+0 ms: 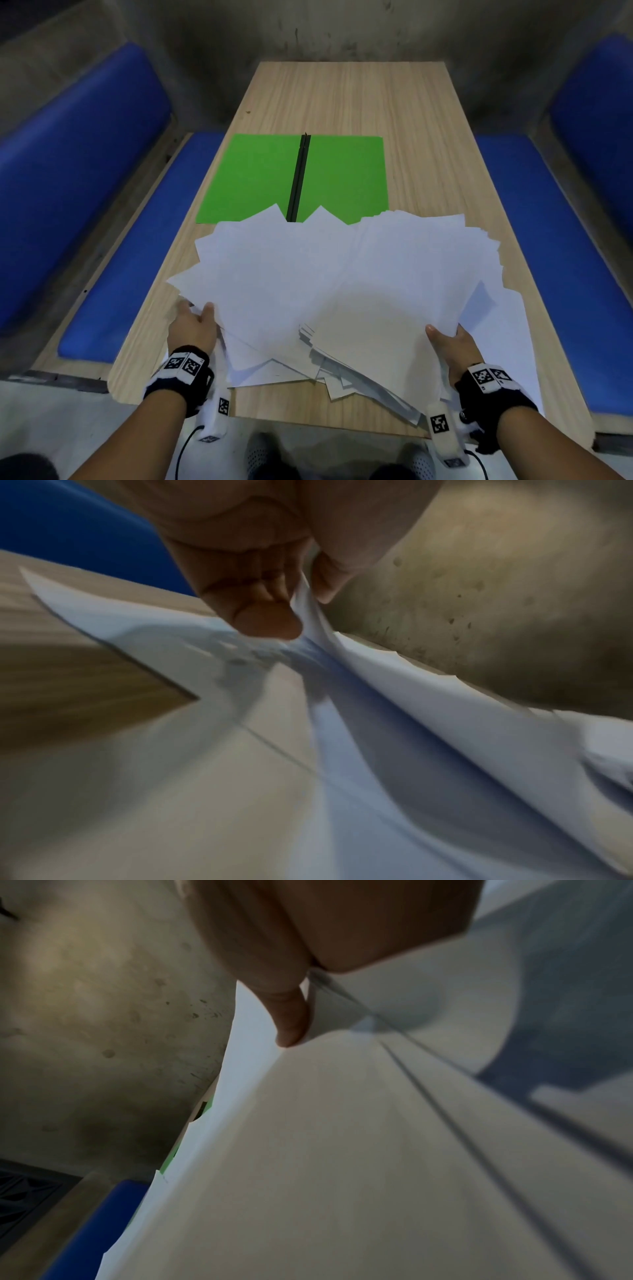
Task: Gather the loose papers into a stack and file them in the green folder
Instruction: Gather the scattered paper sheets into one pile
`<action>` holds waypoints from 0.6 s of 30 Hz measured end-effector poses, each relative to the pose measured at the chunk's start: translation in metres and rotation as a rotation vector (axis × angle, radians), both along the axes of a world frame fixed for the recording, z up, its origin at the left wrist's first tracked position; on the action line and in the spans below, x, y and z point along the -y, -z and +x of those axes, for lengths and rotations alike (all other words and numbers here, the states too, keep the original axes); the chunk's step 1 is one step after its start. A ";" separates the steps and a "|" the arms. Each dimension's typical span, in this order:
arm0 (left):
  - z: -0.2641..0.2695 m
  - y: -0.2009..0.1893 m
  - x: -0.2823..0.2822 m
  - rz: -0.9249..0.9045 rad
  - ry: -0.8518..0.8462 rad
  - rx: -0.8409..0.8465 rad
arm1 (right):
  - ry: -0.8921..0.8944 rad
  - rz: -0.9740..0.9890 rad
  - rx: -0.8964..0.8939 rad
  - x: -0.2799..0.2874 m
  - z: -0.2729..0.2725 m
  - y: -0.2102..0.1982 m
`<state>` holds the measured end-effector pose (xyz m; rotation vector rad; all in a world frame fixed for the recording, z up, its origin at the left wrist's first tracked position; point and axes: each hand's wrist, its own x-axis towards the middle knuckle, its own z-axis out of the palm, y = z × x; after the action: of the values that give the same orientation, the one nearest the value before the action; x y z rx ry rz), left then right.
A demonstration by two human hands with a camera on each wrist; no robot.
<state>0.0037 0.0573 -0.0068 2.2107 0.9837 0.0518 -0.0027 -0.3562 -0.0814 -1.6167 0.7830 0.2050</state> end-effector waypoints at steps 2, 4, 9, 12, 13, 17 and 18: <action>0.000 -0.002 0.000 -0.039 -0.044 0.050 | 0.006 0.016 0.006 0.002 0.000 0.003; 0.002 -0.001 -0.001 -0.014 -0.025 0.107 | 0.007 0.011 0.016 0.002 0.000 0.004; 0.013 0.007 -0.007 -0.045 -0.022 0.065 | 0.012 0.020 0.023 0.001 -0.001 -0.002; 0.018 0.009 -0.005 -0.200 0.005 -0.044 | 0.009 0.020 0.014 0.001 -0.001 -0.005; 0.019 0.007 -0.002 -0.215 0.011 -0.062 | 0.009 0.025 0.015 0.002 -0.001 -0.006; 0.030 -0.014 0.011 -0.214 -0.028 0.064 | 0.007 0.028 0.009 0.001 0.000 -0.005; 0.034 -0.023 0.011 -0.185 -0.043 0.116 | 0.013 0.030 0.009 0.001 0.000 -0.004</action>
<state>0.0377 0.0464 0.0165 1.9950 0.9334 0.1033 -0.0027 -0.3573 -0.0778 -1.5828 0.7805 0.1990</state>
